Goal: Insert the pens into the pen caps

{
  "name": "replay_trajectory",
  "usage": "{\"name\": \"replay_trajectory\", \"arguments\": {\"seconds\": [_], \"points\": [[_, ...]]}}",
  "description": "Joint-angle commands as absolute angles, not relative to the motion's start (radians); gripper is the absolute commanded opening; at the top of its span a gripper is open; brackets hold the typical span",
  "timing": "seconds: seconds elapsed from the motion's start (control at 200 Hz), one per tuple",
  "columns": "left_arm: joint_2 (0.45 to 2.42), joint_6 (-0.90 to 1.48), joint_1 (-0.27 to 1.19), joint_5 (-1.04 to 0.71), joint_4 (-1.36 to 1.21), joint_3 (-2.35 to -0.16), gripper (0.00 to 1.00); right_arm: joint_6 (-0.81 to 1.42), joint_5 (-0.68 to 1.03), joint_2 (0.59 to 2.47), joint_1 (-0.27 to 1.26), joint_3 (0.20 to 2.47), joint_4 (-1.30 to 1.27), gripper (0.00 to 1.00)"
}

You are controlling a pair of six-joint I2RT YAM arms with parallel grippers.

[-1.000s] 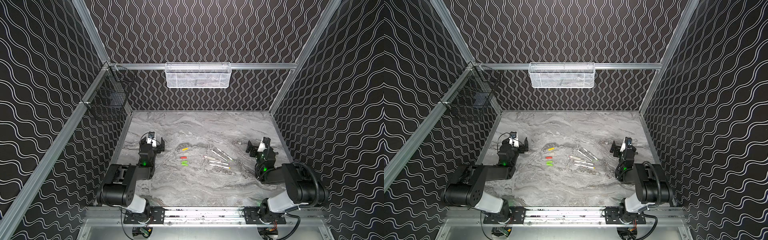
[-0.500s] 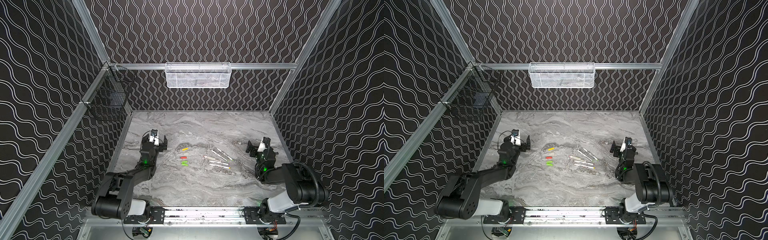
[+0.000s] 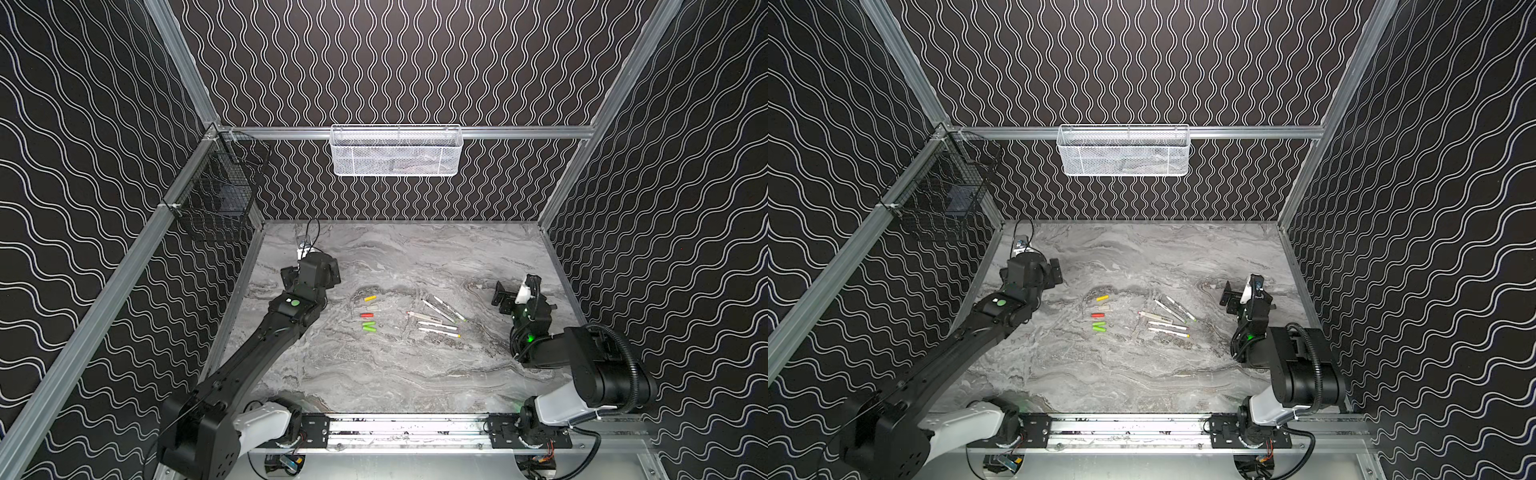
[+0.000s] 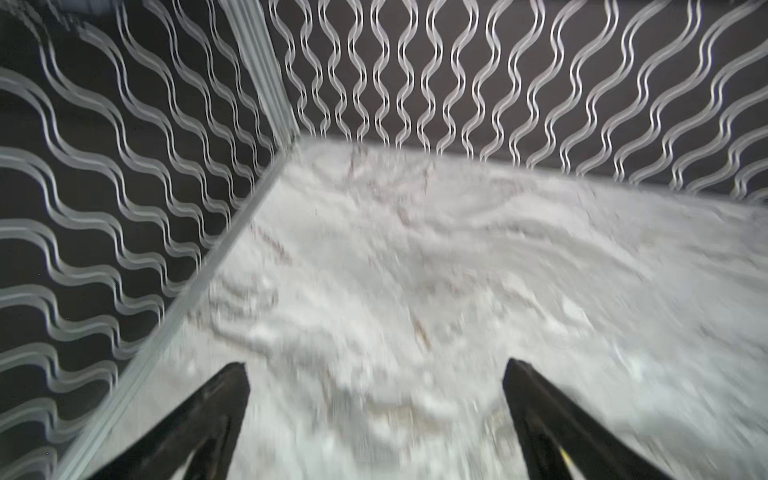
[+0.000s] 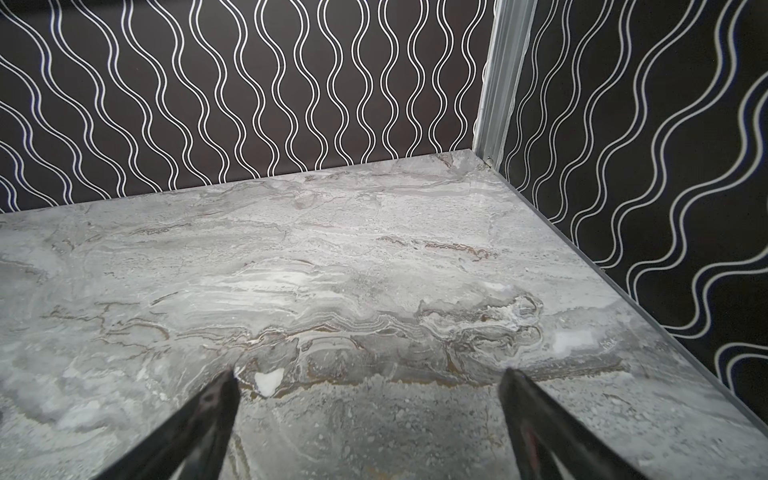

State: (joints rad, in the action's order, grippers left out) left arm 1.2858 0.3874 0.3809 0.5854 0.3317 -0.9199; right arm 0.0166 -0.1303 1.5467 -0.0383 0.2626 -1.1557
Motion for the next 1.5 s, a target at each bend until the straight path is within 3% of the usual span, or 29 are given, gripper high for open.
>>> {"name": "replay_trajectory", "arguments": {"seconds": [0.0, 0.185, 0.34, 0.45, 0.561, 0.816, 1.136, 1.497], "points": [[1.232, 0.454, 0.385, 0.481, 0.64, -0.956, 0.99, 0.016, -0.131, 1.544, -0.04, 0.27, -1.172, 1.0], [1.123, 0.299, 0.385, 0.285, 0.724, -0.963, 0.99, 0.003, -0.138, 1.526, -0.034, 0.267, -1.183, 1.0], [1.046, 0.218, 0.385, 0.126, 0.718, -0.926, 0.99, -0.012, -0.186, 1.374, 0.011, 0.424, -0.76, 1.0], [1.021, 0.2, 0.386, 0.06, 0.716, -0.902, 0.99, 0.024, -0.11, 1.299, 0.05, 0.533, -0.529, 1.0], [1.022, 0.195, 0.387, 0.029, 0.722, -0.91, 0.99, 0.056, -0.09, 1.299, 0.166, 0.709, -0.179, 1.0], [1.013, 0.192, 0.387, 0.012, 0.709, -0.907, 0.99, 0.128, -0.09, 1.44, 0.497, 0.915, 0.259, 1.0], [0.988, 0.196, 0.387, 0.046, 0.71, -0.904, 0.99, 0.131, 0.001, 1.595, 0.797, 0.991, 0.494, 1.0], [0.986, 0.199, 0.387, 0.077, 0.722, -0.907, 0.99, 0.095, -0.001, 1.664, 0.796, 1.078, 0.614, 0.99]]}}
